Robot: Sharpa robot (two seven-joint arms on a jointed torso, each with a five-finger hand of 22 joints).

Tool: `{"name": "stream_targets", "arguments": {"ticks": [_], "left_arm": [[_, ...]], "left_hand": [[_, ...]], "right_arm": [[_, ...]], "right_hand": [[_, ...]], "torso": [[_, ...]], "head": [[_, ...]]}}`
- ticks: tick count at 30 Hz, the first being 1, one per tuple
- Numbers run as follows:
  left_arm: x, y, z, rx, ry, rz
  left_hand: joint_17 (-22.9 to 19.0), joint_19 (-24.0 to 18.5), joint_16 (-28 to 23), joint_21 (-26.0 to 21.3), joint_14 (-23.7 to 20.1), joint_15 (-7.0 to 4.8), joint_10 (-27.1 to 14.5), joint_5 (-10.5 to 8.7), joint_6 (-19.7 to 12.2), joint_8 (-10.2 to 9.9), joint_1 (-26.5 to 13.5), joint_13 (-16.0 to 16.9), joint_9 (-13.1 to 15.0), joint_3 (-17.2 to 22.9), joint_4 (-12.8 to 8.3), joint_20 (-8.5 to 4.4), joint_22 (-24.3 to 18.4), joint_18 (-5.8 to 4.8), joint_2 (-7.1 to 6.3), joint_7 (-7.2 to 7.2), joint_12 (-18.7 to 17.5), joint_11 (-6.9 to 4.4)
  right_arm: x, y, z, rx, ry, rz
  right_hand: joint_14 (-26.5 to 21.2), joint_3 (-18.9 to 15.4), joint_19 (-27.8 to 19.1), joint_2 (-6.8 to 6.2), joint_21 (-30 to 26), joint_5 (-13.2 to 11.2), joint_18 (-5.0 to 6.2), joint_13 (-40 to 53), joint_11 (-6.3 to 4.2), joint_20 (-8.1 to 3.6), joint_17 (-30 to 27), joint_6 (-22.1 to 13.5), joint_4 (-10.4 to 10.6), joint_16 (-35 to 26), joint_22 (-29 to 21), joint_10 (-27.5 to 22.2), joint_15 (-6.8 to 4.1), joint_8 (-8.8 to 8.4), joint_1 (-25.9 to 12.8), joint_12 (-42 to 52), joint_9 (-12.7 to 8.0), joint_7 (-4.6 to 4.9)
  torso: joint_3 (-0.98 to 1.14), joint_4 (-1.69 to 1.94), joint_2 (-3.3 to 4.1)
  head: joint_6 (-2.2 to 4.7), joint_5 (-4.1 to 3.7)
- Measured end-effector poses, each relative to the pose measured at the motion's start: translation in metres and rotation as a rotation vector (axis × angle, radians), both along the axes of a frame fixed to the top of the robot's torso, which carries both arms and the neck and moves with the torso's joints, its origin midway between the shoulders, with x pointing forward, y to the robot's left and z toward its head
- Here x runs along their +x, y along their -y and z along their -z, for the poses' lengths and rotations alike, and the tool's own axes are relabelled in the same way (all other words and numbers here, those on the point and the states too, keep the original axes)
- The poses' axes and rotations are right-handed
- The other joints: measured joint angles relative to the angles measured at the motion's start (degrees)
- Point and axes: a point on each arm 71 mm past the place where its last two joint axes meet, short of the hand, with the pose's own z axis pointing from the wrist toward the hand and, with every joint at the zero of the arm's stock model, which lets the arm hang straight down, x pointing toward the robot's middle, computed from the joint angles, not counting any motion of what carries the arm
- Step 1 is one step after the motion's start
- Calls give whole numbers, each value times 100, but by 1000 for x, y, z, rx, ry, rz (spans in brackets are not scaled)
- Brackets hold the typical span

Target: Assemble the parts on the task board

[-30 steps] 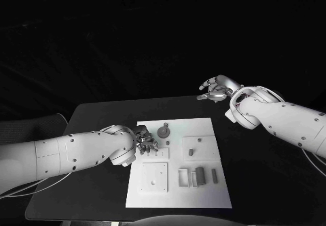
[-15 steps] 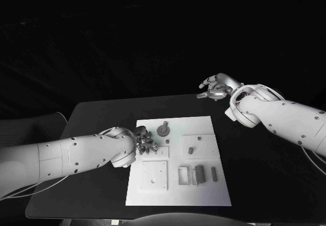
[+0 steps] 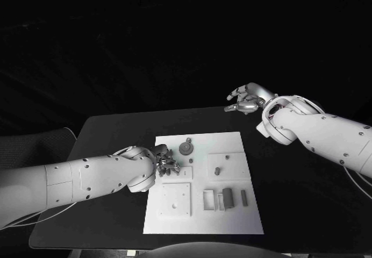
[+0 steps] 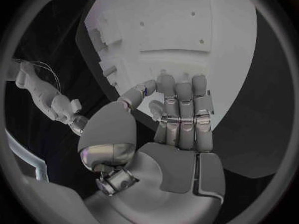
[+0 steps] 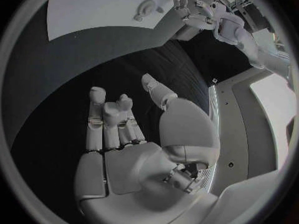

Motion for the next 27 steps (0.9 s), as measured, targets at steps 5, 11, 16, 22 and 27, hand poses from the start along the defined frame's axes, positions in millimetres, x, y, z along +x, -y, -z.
{"name": "stream_targets", "arguments": {"ticks": [5,11,16,22,27], "left_arm": [[0,0,0,0,-1,1],[0,1,0,0,-4,4],[-1,1,1,1,-7,5],[-1,1,1,4,-12,8],[0,2,1,7,-16,9]], "left_hand": [[-22,1,12,1,0,0,0,0,2,-1,0,0,0,1,5,1,11,0,0,2,5,0],[-68,23,91,0,0,0,-1,-1,2,45,0,0,0,-4,9,-4,39,-1,0,2,60,1],[-87,30,91,0,0,0,-1,-2,2,57,-1,-1,0,-5,10,-10,45,-6,-1,2,60,1],[-130,30,135,0,-1,-2,-1,-22,2,57,-4,-12,0,-6,10,-10,65,-7,1,2,89,1],[-160,30,142,0,-20,-20,-9,-68,2,57,-32,-20,37,-7,10,-10,82,-6,18,2,89,9]], "right_arm": [[0,0,0,0,0,-1],[0,-1,0,1,-1,-1],[0,-1,0,0,-2,-1],[0,-2,0,1,-3,-3],[0,-2,0,0,-4,-4]], "right_hand": [[0,0,-1,0,0,0,0,-6,0,1,0,0,0,0,0,0,0,0,0,0,0,0],[0,-1,13,0,0,0,0,-5,0,-10,0,-1,1,0,0,0,0,0,0,0,0,-1],[0,-16,22,0,0,0,0,-10,0,-3,0,-15,16,0,0,0,0,0,0,0,-1,-6],[0,-16,22,0,0,0,0,-12,0,-3,0,-16,16,0,0,0,0,0,0,0,-1,-5],[0,-16,22,0,0,0,0,-12,0,-2,-1,-16,16,0,0,0,0,0,0,0,-1,-6]], "torso": [[-1,0,1],[-1,0,1],[1,-1,1],[2,-1,0],[2,-1,0]], "head": [[-9,-1],[-16,-1],[-19,-1],[-19,7],[-28,15]]}}
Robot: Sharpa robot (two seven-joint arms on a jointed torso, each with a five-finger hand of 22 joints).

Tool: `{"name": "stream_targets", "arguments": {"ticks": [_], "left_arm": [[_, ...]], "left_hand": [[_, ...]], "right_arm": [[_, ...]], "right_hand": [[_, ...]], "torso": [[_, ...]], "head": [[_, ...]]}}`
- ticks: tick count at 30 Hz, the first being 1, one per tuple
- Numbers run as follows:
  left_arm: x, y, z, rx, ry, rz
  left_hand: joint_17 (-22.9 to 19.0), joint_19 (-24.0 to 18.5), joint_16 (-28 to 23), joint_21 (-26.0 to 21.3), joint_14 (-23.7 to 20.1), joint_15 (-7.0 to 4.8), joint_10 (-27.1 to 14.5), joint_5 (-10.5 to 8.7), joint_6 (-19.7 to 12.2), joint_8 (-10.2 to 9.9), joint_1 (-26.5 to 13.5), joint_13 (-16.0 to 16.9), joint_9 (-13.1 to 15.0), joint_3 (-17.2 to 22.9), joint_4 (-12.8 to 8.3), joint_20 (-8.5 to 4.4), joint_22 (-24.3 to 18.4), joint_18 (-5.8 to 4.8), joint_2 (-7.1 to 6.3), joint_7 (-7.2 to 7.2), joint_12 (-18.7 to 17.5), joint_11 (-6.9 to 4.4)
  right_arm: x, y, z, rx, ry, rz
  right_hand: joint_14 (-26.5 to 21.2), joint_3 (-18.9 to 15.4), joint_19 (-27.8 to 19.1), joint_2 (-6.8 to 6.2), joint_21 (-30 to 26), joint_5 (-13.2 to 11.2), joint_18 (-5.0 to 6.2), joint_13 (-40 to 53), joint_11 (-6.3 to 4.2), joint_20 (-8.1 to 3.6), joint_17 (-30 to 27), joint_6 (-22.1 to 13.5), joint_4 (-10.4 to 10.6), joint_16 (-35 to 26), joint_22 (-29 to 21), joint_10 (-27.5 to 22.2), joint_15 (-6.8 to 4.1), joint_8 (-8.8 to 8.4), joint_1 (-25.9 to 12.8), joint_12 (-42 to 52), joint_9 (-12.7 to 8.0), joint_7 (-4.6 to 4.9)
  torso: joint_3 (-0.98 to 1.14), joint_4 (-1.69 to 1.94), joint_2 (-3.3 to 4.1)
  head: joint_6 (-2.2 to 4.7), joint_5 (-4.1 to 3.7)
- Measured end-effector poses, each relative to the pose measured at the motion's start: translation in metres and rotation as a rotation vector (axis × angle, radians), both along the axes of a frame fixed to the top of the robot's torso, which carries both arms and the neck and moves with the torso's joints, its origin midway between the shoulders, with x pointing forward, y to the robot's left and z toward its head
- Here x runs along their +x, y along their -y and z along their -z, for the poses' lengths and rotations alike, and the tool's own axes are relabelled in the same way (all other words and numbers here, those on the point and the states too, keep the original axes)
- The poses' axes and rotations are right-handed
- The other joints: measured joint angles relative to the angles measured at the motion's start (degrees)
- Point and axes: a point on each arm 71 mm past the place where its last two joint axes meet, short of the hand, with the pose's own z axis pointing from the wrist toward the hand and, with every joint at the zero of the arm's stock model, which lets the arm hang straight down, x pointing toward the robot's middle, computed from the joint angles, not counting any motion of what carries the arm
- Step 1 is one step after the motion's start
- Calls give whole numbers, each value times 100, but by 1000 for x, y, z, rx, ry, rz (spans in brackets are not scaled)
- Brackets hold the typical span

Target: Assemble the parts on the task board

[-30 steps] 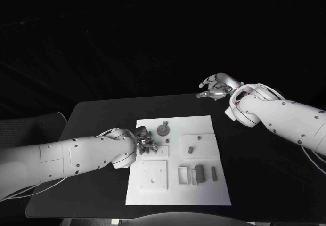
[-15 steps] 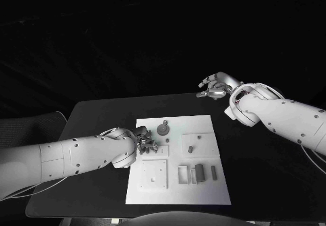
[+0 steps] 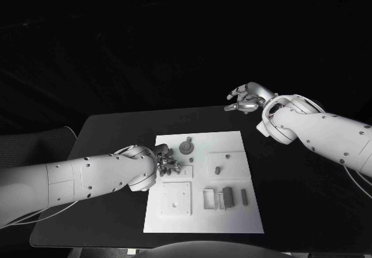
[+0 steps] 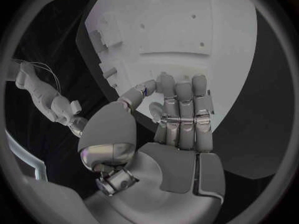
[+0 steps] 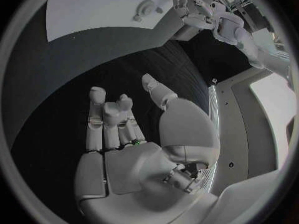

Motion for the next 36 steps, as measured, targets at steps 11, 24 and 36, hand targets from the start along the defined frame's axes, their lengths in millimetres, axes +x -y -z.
{"name": "stream_targets", "arguments": {"ticks": [11,24,36], "left_arm": [[0,1,1,4,-3,3],[0,2,1,10,-12,9],[-1,-1,3,-5,-36,-10]], "left_hand": [[-86,0,128,0,0,0,30,-88,0,72,-40,-15,254,-29,28,1,37,1,-26,-3,88,-31],[-165,52,238,0,0,0,41,-55,30,111,-60,-29,485,-12,48,-12,36,1,-31,-30,137,-42],[-222,51,283,0,1,1,41,-55,32,108,-44,-49,458,-27,61,-10,36,2,-16,-30,137,-41]], "right_arm": [[0,0,0,0,-1,0],[0,1,0,-1,-3,0],[1,1,1,-2,-5,1]], "right_hand": [[0,-16,-1,0,0,0,0,-4,0,1,0,-11,16,0,0,0,0,0,0,0,-1,-9],[0,-16,-2,0,0,0,0,-9,0,2,0,-12,16,0,0,0,0,0,0,0,-1,-9],[0,-15,-10,0,0,0,0,-15,0,11,0,-4,16,0,0,0,0,0,0,0,-1,6]], "torso": [[-2,0,0],[-6,3,1],[-6,4,1]], "head": [[-10,1],[-24,-3],[-21,4]]}}
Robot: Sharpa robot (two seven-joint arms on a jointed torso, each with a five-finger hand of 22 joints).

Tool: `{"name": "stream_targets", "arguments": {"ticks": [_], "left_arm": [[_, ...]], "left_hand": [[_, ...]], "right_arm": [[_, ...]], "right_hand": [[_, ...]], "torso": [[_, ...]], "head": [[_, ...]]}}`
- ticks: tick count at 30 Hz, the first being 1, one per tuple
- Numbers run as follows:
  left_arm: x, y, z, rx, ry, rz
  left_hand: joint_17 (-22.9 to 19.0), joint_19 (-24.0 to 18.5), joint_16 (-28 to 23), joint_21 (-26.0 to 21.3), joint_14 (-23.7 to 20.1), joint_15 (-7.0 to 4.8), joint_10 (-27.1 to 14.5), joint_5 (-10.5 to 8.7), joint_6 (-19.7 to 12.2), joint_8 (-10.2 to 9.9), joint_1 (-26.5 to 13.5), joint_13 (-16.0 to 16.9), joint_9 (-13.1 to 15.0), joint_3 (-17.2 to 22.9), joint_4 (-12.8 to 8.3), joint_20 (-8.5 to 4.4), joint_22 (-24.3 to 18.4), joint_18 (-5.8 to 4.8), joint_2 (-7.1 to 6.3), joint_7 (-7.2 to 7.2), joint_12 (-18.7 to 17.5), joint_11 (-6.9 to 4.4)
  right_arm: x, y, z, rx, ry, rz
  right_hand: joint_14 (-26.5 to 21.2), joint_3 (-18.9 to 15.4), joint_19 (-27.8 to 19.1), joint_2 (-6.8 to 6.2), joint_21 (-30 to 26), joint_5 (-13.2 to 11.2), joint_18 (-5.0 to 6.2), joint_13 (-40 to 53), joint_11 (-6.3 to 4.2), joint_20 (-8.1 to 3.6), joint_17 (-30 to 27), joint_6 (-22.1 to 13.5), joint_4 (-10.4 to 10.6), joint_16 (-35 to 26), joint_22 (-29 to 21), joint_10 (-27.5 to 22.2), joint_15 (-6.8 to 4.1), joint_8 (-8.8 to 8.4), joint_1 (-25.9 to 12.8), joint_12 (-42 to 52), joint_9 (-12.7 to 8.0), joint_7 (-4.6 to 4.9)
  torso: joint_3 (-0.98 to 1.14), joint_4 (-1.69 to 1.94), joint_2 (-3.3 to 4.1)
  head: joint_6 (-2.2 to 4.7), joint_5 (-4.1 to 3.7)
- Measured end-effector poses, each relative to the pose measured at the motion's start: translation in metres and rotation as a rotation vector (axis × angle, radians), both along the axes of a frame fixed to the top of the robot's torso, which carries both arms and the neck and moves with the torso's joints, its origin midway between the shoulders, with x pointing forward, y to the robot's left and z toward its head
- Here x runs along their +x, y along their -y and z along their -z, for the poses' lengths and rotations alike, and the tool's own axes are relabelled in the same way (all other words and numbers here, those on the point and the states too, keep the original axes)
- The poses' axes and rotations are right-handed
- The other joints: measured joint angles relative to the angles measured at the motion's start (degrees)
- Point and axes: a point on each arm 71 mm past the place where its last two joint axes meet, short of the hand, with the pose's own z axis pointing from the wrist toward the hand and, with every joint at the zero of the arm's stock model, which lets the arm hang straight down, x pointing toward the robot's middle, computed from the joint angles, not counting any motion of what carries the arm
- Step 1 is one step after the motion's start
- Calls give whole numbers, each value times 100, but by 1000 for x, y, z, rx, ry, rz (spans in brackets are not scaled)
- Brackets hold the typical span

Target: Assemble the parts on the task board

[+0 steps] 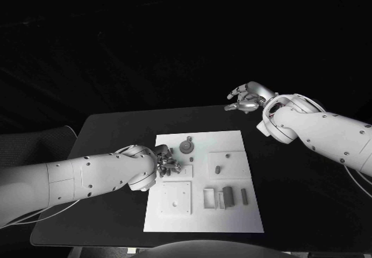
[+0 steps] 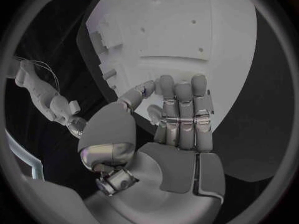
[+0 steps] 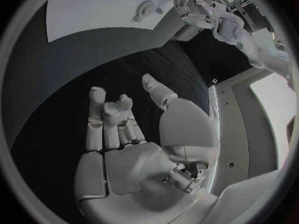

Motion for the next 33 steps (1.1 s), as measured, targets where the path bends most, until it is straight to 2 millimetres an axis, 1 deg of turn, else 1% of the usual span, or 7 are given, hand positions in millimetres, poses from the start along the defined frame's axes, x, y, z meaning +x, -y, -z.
{"name": "stream_targets", "arguments": {"ticks": [5,7,18,33], "left_arm": [[0,-2,1,-10,-12,-13],[0,-3,1,-15,-19,-19],[-2,-5,3,-38,-53,-41],[-3,-5,4,-34,-79,-29]], "left_hand": [[-40,0,22,0,-23,-22,0,-33,0,-7,-7,-22,0,22,-23,1,0,0,7,0,0,0],[-56,-1,22,0,-44,-1,-1,-33,0,-9,-20,-27,-1,23,-24,1,0,0,20,0,0,1],[-89,-1,47,0,-44,-1,-1,-77,-1,13,-30,-43,-24,23,-56,2,-1,0,30,-2,1,1],[-128,-10,71,0,-44,0,-2,-51,-6,12,-30,-56,-24,22,-87,11,-2,0,31,-7,22,2]], "right_arm": [[0,0,0,-1,-1,0],[0,0,0,-1,-1,0],[0,0,0,-2,-3,0],[1,1,1,-2,-5,1]], "right_hand": [[0,0,0,0,0,0,1,-4,0,0,0,-4,0,0,0,0,0,0,0,23,0,4],[0,0,0,0,0,0,0,-6,0,0,0,-5,0,0,0,0,0,0,0,23,0,5],[0,0,-1,0,0,0,0,-8,0,1,0,-8,0,0,0,0,0,0,0,23,0,7],[0,0,-3,0,0,0,0,-12,0,3,0,-13,0,0,0,0,0,0,0,23,0,2]], "torso": [[0,0,1],[0,0,1],[2,0,0],[5,-1,-2]], "head": [[1,1],[2,1],[2,-4],[3,0]]}}
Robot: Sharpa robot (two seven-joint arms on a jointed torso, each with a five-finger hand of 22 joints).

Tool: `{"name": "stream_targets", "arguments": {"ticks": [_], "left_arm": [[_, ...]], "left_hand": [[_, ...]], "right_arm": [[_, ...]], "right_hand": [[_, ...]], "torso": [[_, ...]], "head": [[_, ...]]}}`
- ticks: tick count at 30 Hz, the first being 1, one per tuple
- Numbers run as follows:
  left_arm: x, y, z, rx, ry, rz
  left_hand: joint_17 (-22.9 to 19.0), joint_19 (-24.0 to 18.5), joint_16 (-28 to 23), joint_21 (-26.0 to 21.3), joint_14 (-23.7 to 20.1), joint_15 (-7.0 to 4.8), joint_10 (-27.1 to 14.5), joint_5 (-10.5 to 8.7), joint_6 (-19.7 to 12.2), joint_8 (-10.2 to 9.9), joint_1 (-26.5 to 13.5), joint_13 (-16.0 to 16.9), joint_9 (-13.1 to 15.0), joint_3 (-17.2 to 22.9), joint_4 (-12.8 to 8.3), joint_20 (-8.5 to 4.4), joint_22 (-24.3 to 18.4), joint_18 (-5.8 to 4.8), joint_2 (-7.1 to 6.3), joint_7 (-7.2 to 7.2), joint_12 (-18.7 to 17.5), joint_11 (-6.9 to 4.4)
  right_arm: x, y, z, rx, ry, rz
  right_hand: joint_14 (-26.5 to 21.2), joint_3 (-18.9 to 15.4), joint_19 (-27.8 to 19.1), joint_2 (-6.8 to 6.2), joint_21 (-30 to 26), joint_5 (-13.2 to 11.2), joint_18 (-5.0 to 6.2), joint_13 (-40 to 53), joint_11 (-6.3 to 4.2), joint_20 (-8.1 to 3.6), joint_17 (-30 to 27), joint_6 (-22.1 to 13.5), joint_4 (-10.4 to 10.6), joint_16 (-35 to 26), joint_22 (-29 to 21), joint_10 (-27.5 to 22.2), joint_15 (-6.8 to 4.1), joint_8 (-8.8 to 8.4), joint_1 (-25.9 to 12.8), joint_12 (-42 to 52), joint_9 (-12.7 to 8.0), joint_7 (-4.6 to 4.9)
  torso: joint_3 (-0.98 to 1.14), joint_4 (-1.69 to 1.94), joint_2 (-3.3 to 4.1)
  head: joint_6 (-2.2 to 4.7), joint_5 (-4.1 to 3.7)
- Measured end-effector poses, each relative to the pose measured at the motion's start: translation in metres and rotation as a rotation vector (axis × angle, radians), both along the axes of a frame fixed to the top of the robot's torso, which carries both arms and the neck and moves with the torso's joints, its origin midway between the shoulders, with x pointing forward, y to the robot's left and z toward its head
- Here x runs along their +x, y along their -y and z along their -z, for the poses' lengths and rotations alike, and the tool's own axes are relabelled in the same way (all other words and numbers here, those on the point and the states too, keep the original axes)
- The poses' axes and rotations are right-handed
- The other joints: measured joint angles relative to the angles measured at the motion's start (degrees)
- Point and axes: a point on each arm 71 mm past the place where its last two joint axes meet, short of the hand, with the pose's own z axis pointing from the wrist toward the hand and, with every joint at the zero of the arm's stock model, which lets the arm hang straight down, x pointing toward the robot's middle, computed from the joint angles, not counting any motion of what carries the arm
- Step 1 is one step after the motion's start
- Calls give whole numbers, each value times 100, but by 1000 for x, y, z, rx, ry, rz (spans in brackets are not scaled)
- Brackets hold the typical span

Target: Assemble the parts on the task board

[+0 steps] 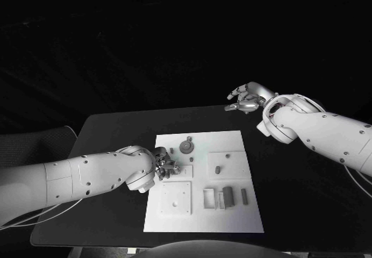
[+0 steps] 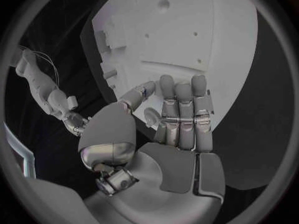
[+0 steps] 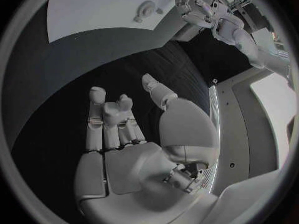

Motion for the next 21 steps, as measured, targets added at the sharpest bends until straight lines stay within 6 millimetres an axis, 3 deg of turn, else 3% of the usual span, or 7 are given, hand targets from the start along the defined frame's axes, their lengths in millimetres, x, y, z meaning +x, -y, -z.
{"name": "stream_targets", "arguments": {"ticks": [21], "left_arm": [[1,0,0,1,2,-1]], "left_hand": [[-68,-10,61,0,-20,-20,-9,-5,6,-7,0,-20,-11,-8,-7,10,-1,2,0,-27,23,9]], "right_arm": [[0,0,0,0,-1,0]], "right_hand": [[0,0,0,0,0,0,0,-11,0,-24,-5,-7,0,0,0,0,0,0,0,0,0,-6]], "torso": [[-1,-2,1]], "head": [[6,-7]]}}
